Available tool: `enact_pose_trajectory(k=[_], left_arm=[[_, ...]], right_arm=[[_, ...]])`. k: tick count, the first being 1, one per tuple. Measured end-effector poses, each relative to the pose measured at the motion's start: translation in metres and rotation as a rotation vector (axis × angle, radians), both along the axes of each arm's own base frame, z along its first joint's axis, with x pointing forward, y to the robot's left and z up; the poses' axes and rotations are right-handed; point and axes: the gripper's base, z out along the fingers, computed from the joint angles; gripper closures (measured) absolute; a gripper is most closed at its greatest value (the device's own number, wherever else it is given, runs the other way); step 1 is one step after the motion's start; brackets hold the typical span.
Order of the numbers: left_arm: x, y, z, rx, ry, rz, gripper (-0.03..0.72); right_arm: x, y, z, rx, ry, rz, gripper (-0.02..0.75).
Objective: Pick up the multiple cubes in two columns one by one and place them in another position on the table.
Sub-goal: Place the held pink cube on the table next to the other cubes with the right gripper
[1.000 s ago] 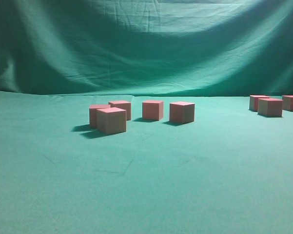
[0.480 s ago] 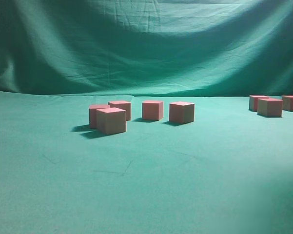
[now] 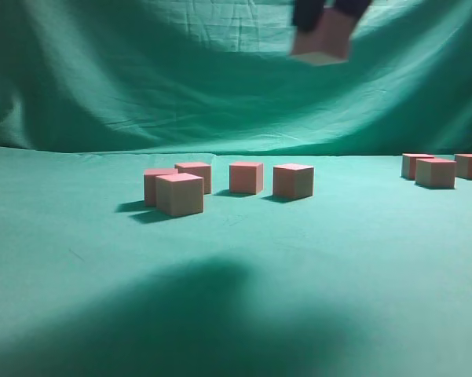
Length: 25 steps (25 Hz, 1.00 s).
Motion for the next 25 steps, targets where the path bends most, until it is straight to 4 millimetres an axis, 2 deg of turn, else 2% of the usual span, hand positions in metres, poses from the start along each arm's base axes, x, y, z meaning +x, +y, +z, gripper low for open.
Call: enact_pose_trajectory(k=[5, 8, 14, 25], left_arm=[[0.000, 0.000, 0.000, 0.000, 0.000, 0.000, 0.688], [0.000, 0.000, 0.000, 0.000, 0.000, 0.000, 0.688], [0.000, 0.000, 0.000, 0.000, 0.000, 0.000, 0.688], [0.000, 0.000, 0.000, 0.000, 0.000, 0.000, 0.688]], right_arm=[[-0.013, 0.047, -0.027, -0.034, -0.016, 0.231, 0.476], [-0.016, 0.063, -0.045, -0.064, -0.006, 0.297, 0.476], [-0.009, 0.071, -0.072, -0.132, 0.006, 0.340, 0.476], [0.008, 0.083, -0.090, -0.117, -0.072, 0.343, 0.476]])
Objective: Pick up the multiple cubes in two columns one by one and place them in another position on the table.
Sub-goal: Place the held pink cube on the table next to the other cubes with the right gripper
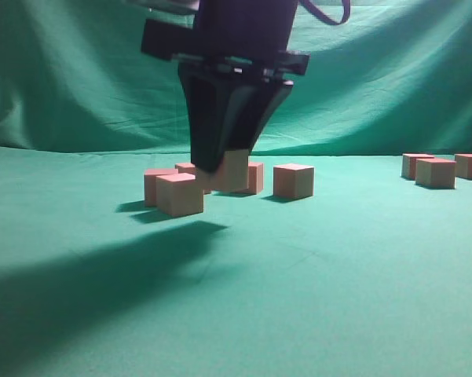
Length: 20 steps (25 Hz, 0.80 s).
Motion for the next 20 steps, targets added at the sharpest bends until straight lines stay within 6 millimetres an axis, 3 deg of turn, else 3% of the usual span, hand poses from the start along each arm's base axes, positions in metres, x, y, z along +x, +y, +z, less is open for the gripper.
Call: enact_pose_trajectory(k=[9, 20], left_arm=[[0.000, 0.000, 0.000, 0.000, 0.000, 0.000, 0.688], [0.000, 0.000, 0.000, 0.000, 0.000, 0.000, 0.688]], right_arm=[[0.006, 0.005, -0.025, -0.034, 0.019, 0.005, 0.476], [0.009, 0.006, -0.027, -0.049, -0.005, 0.027, 0.476]])
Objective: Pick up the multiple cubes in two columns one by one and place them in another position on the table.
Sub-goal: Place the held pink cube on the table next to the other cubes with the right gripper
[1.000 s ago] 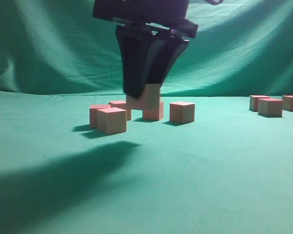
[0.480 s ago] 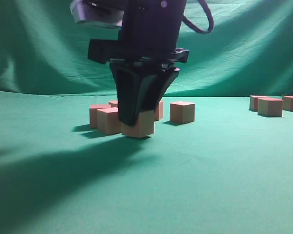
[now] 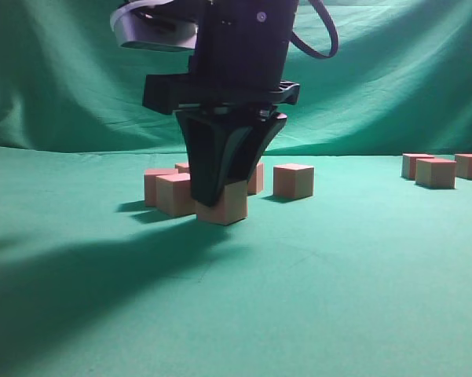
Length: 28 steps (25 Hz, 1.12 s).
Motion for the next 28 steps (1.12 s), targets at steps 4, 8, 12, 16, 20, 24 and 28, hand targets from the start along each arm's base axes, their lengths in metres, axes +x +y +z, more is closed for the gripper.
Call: enact_pose_trajectory(k=[4, 8, 12, 16, 20, 24, 28], left_arm=[[0.000, 0.000, 0.000, 0.000, 0.000, 0.000, 0.688], [0.000, 0.000, 0.000, 0.000, 0.000, 0.000, 0.688], [0.000, 0.000, 0.000, 0.000, 0.000, 0.000, 0.688], [0.000, 0.000, 0.000, 0.000, 0.000, 0.000, 0.688], [0.000, 0.000, 0.000, 0.000, 0.000, 0.000, 0.688], [0.000, 0.000, 0.000, 0.000, 0.000, 0.000, 0.688], [0.000, 0.000, 0.000, 0.000, 0.000, 0.000, 0.688]], right_arm=[[-0.001, 0.000, 0.000, -0.005, 0.005, 0.002, 0.416], [-0.002, -0.001, -0.004, -0.040, 0.042, 0.001, 0.204], [0.001, 0.002, 0.018, -0.070, 0.075, -0.003, 0.092], [0.007, 0.008, 0.058, -0.086, 0.096, -0.011, 0.066], [0.021, 0.012, 0.103, -0.057, -0.026, -0.046, 0.066], [0.030, -0.004, 0.132, -0.107, -0.188, -0.162, 0.118], [0.047, -0.042, 0.154, -0.100, -0.265, -0.356, 0.118]])
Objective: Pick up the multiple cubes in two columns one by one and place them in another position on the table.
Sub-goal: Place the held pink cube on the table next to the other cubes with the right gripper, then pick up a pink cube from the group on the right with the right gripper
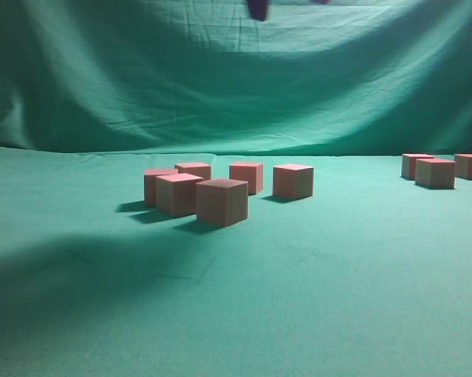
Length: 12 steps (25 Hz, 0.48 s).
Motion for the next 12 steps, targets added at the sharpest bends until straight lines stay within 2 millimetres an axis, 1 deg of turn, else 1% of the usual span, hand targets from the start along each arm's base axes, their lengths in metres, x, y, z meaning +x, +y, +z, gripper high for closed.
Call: enact_pose_trajectory(k=[2, 3, 4, 5, 6, 9, 12], left_arm=[[0.000, 0.000, 0.000, 0.000, 0.000, 0.000, 0.688], [0.000, 0.000, 0.000, 0.000, 0.000, 0.000, 0.688], [0.000, 0.000, 0.000, 0.000, 0.000, 0.000, 0.688], [0.000, 0.000, 0.000, 0.000, 0.000, 0.000, 0.688], [0.000, 0.000, 0.000, 0.000, 0.000, 0.000, 0.688], [0.000, 0.000, 0.000, 0.000, 0.000, 0.000, 0.688], [0.000, 0.000, 0.000, 0.000, 0.000, 0.000, 0.688]], right_arm=[[0.013, -0.030, 0.008, 0.027, -0.014, -0.105, 0.118], [0.019, -0.045, 0.007, 0.040, -0.005, -0.156, 0.160], [0.026, -0.062, 0.005, 0.051, 0.011, -0.214, 0.173], [0.032, -0.080, 0.001, 0.068, 0.031, -0.270, 0.169], [0.037, -0.097, -0.004, 0.085, 0.060, -0.322, 0.169], [0.048, -0.136, -0.030, 0.128, 0.165, -0.453, 0.169], [0.057, -0.161, -0.058, 0.164, 0.254, -0.539, 0.169]])
